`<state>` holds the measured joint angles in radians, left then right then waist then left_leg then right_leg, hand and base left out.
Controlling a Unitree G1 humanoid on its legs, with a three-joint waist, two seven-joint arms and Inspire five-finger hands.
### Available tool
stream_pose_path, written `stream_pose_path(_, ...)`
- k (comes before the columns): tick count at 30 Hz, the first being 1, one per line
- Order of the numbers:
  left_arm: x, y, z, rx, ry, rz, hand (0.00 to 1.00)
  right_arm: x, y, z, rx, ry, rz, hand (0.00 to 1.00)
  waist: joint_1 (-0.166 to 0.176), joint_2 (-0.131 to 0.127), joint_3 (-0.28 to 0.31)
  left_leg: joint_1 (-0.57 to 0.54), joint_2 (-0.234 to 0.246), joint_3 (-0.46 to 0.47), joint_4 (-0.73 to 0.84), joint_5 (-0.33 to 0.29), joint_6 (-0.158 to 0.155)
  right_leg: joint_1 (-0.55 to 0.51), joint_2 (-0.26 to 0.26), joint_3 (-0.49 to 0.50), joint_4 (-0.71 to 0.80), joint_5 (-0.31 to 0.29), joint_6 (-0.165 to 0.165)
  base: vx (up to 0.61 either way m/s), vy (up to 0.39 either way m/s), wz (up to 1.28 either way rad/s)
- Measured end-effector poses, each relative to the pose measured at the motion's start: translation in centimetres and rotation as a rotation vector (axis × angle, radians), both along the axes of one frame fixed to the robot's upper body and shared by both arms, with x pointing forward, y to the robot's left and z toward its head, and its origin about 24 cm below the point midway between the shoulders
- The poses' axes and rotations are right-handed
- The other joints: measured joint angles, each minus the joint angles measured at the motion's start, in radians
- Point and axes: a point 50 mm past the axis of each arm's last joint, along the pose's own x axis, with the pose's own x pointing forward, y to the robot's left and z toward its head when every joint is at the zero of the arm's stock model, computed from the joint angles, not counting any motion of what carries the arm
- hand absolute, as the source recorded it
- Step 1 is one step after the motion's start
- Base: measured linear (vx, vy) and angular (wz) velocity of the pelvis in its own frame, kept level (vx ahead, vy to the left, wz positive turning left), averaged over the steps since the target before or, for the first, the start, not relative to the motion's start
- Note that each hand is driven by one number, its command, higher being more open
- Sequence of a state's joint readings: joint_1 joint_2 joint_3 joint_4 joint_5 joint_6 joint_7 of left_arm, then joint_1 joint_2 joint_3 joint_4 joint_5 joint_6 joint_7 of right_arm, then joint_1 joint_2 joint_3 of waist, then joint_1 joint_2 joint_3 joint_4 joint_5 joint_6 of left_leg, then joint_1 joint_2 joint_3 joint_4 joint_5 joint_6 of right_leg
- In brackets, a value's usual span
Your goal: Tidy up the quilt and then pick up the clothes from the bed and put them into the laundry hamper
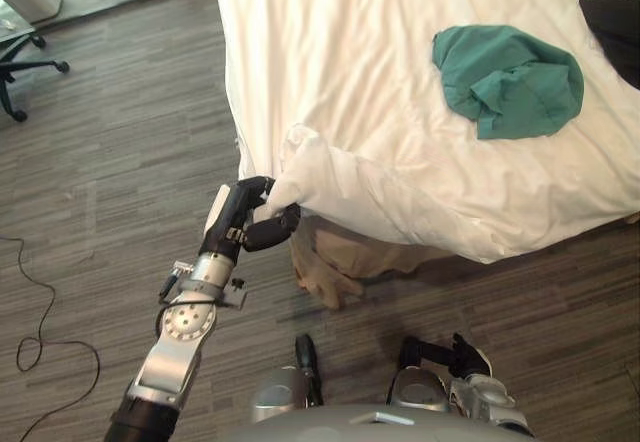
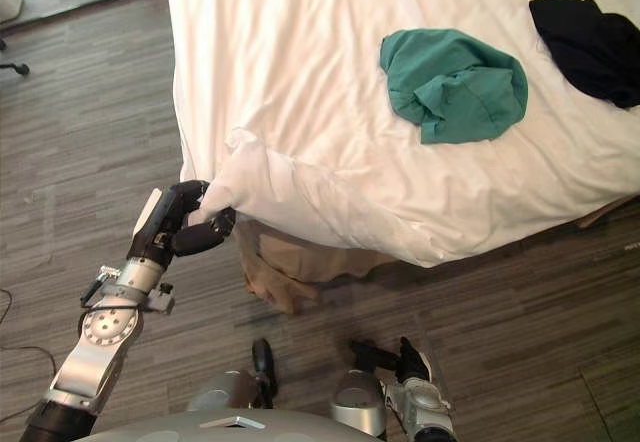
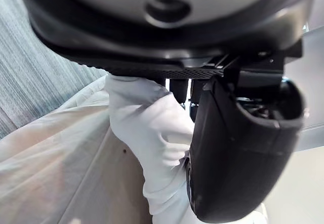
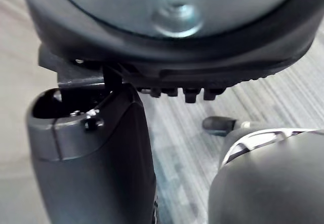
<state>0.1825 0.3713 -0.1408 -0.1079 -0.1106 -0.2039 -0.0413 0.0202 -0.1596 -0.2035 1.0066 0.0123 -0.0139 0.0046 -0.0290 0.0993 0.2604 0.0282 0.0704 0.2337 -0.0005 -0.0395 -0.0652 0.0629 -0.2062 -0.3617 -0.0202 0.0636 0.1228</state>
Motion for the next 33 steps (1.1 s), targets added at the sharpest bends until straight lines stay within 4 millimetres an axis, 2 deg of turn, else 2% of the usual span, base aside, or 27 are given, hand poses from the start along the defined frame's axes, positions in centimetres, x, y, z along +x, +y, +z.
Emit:
stream_pose_path(2, -0.5, 0.7, -2.3, 0.023, 0.086, -0.001, 1.0, 0.0, 0.2, 0.0, 0.004, 0.006, 0.03, 1.0, -0.001, 0.001, -0.013, 0.017, 0.0, 0.0, 0.0, -0.003, 0.0, 0.016, 0.0, -0.006, 0.001, -0.005, 0.003, 0.03, -0.03, -0.04)
stream_pose_path(3, -1.0, 1.5, -4.5, 0.069, 0.172, 0.018, 1.0, -0.1, 0.3, -0.1, 0.008, 0.014, 0.038, 1.0, -0.002, -0.001, -0.02, 0.033, 0.001, -0.003, 0.002, -0.01, -0.004, 0.034, -0.001, -0.014, 0.004, -0.016, 0.012, 0.03, -0.045, 0.03)
stream_pose_path(4, -1.7, 2.7, -6.8, 0.146, 0.259, 0.044, 1.0, -0.3, 0.5, -0.3, 0.011, 0.027, 0.052, 1.0, -0.003, -0.011, -0.031, 0.038, 0.002, -0.007, 0.013, -0.024, -0.008, 0.049, -0.001, -0.02, 0.006, -0.035, 0.014, 0.03, -0.049, 0.04)
stream_pose_path(5, -1.9, 3.3, -7.8, 0.191, 0.294, 0.06, 1.0, -0.4, 0.6, -0.3, 0.012, 0.031, 0.061, 1.0, -0.002, -0.016, -0.033, 0.042, 0.003, -0.009, 0.02, -0.03, -0.01, 0.056, -0.001, -0.022, 0.009, -0.045, 0.014, 0.04, -0.055, 0.06)
stream_pose_path(6, -2.2, 4.9, -9.8, 0.293, 0.367, 0.109, 1.0, -0.5, 0.9, -0.5, 0.013, 0.04, 0.082, 1.0, -0.002, -0.031, -0.038, 0.049, 0.009, -0.016, 0.033, -0.036, -0.016, 0.065, -0.001, -0.025, 0.026, -0.062, 0.018, 0.04, -0.062, 0.07)
stream_pose_path(9, -2.3, 6.2, -11.8, 0.372, 0.455, 0.207, 1.0, -0.9, 1.2, -0.8, 0.019, 0.065, 0.106, 1.0, -0.004, -0.055, -0.043, 0.052, 0.021, -0.036, 0.053, -0.039, -0.02, 0.074, -0.002, -0.049, 0.058, -0.08, 0.014, 0.04, -0.051, 0.12)
stream_pose_path(11, -2.7, 6.3, -12.5, 0.379, 0.49, 0.254, 1.0, -1.4, 1.3, -1.0, 0.025, 0.086, 0.105, 1.0, -0.004, -0.065, -0.043, 0.054, 0.027, -0.05, 0.068, -0.04, -0.021, 0.081, -0.001, -0.053, 0.079, -0.089, 0.011, 0.05, -0.045, 0.14)
stream_pose_path(13, -4.9, 7.6, -14.7, 0.432, 0.689, 0.313, 1.0, -1.5, 1.2, -1.1, 0.021, 0.1, 0.119, 1.0, -0.004, -0.066, -0.042, 0.065, 0.031, -0.052, 0.069, -0.042, -0.024, 0.081, -0.002, -0.053, 0.103, -0.102, 0.017, 0.05, -0.039, 0.04)
stream_pose_path(15, -10.8, 10.2, -17.6, 0.405, 1.018, 0.472, 1.0, -1.7, 1.3, -1.1, 0.022, 0.108, 0.134, 1.0, -0.004, -0.066, -0.042, 0.07, 0.039, -0.048, 0.068, -0.062, -0.036, 0.082, 0.003, -0.052, 0.105, -0.121, 0.026, 0.08, -0.038, 0.01)
stream_pose_path(16, -12.5, 10.6, -18.1, 0.392, 1.09, 0.509, 1.0, -1.7, 1.3, -1.2, 0.023, 0.112, 0.131, 1.0, -0.003, -0.066, -0.042, 0.069, 0.041, -0.048, 0.068, -0.065, -0.037, 0.082, 0.005, -0.053, 0.104, -0.123, 0.028, 0.08, -0.024, 0.1)
stream_pose_path(18, -18.4, 11.7, -18.9, 0.366, 1.278, 0.601, 1.0, -2.4, 1.0, -1.3, 0.029, 0.13, 0.105, 1.0, 0.01, -0.069, -0.042, 0.07, 0.043, -0.048, 0.067, -0.072, -0.038, 0.087, 0.009, -0.053, 0.104, -0.124, 0.028, 0.07, 0.003, 0.15)
stream_pose_path(21, -22.4, 12.3, -18.8, 0.298, 1.364, 0.716, 1.0, -3.2, 0.7, -1.5, 0.041, 0.146, 0.073, 1.0, 0.038, -0.072, -0.042, 0.087, 0.04, -0.05, 0.066, -0.072, -0.038, 0.108, 0.007, -0.055, 0.104, -0.124, 0.028, 0.06, 0.015, 0.21)
stream_pose_path(22, -23.0, 12.3, -18.7, 0.277, 1.369, 0.749, 1.0, -3.3, 0.7, -1.5, 0.048, 0.145, 0.067, 1.0, 0.038, -0.073, -0.043, 0.09, 0.04, -0.051, 0.066, -0.072, -0.038, 0.117, 0.007, -0.057, 0.103, -0.124, 0.028, 0.03, 0.001, 0.27)
stream_pose_path(23, -23.0, 12.1, -18.8, 0.254, 1.36, 0.771, 1.0, -3.3, 0.7, -1.5, 0.053, 0.141, 0.058, 1.0, 0.039, -0.072, -0.044, 0.091, 0.041, -0.051, 0.066, -0.072, -0.038, 0.122, 0.008, -0.058, 0.103, -0.124, 0.028, 0.02, -0.009, 0.21)
stream_pose_path(26, -21.5, 10.5, -19.2, 0.099, 1.27, 0.838, 1.0, -3.4, 0.9, -1.5, 0.08, 0.121, -0.004, 1.0, 0.039, -0.074, -0.048, 0.09, 0.041, -0.05, 0.062, -0.072, -0.038, 0.13, 0.012, -0.063, 0.088, -0.123, 0.028, 0.0, -0.015, 0.01)
stream_pose_path(27, -19.7, 8.9, -19.4, 0.042, 1.202, 0.813, 1.0, -3.7, 1.0, -1.6, 0.09, 0.123, -0.031, 1.0, 0.038, -0.077, -0.064, 0.088, 0.041, -0.045, 0.054, -0.071, -0.039, 0.132, 0.014, -0.066, 0.074, -0.123, 0.029, -0.01, -0.042, -0.08)
stream_pose_path(29, -17.7, 7.2, -19.5, -0.014, 1.134, 0.767, 1.0, -4.2, 1.3, -1.8, 0.118, 0.121, -0.089, 1.0, 0.03, -0.084, -0.075, 0.088, 0.04, -0.042, 0.048, -0.067, -0.041, 0.132, 0.015, -0.072, 0.065, -0.122, 0.029, -0.02, -0.043, -0.09)
stream_pose_path(30, -15.6, 5.6, -19.4, -0.054, 1.077, 0.715, 1.0, -4.7, 1.7, -1.9, 0.144, 0.117, -0.155, 1.0, 0.024, -0.093, -0.081, 0.088, 0.04, -0.036, 0.047, -0.059, -0.041, 0.132, 0.015, -0.071, 0.062, -0.121, 0.03, -0.04, -0.04, -0.09)
stream_pose_path(33, -12.5, 3.8, -19.2, -0.101, 1.016, 0.654, 1.0, -5.3, 2.0, -2.1, 0.167, 0.119, -0.23, 1.0, 0.02, -0.108, -0.09, 0.106, 0.041, -0.011, 0.025, -0.043, -0.044, 0.13, 0.019, -0.061, 0.046, -0.121, 0.031, -0.04, -0.033, -0.25)
